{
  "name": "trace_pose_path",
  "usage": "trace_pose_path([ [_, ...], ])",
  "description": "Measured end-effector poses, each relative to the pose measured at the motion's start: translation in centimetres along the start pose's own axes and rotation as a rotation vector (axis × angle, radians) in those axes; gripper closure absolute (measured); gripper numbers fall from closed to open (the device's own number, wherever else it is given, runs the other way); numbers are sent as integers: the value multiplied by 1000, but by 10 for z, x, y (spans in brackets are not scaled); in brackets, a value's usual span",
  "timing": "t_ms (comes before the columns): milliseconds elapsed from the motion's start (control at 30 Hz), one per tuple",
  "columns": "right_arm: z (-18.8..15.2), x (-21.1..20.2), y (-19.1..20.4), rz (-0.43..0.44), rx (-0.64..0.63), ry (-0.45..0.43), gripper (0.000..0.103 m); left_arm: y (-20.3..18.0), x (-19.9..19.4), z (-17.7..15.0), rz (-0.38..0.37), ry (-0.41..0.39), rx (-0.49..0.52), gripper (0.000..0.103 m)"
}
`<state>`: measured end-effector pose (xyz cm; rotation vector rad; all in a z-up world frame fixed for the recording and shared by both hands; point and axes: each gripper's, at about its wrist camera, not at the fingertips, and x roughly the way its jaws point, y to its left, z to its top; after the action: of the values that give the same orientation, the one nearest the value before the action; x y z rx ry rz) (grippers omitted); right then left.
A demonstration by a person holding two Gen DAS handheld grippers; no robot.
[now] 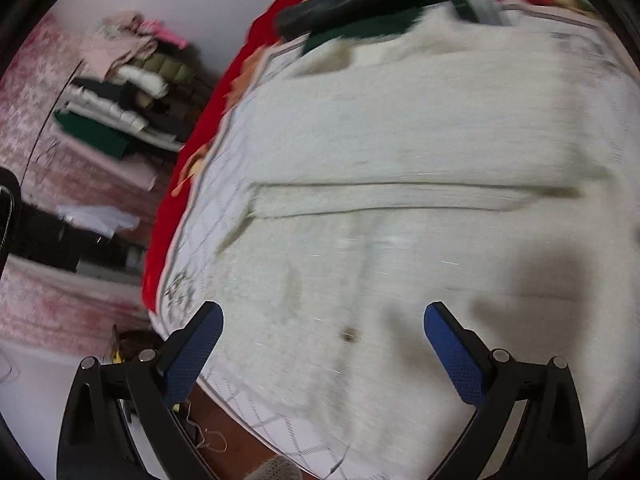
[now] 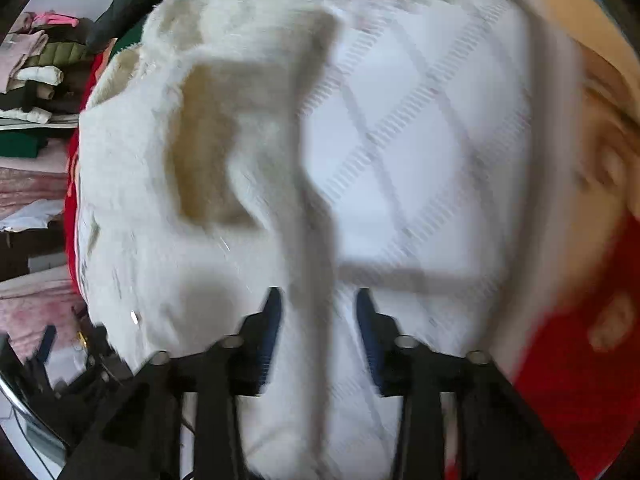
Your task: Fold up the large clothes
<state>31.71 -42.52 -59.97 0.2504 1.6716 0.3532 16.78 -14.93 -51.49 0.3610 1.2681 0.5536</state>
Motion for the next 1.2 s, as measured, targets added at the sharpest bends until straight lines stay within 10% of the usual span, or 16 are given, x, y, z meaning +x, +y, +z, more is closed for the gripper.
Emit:
trace_pose_path([
  [300,-67,-43,-116,-169,134,-18,46,-138,-62,-57,-164,40,237,0],
  [467,-73,-63,-141,7,190,-174,46,-196,-47,-82,-46,54,340,0],
  [767,-42,-26,-117,239,226,-100,46,-179,-5,-61,51,70,242,0],
  [800,-37,-22,-115,256,215,-85,46,-170,0,-56,47,75,214,4],
  [900,-13,3,-96,300,186,-56,35,-150,7,-51,4,88,157,81],
  [1200,78,46,-8,588,76,-40,9,-80,-12,-40,-145,30,31,90],
])
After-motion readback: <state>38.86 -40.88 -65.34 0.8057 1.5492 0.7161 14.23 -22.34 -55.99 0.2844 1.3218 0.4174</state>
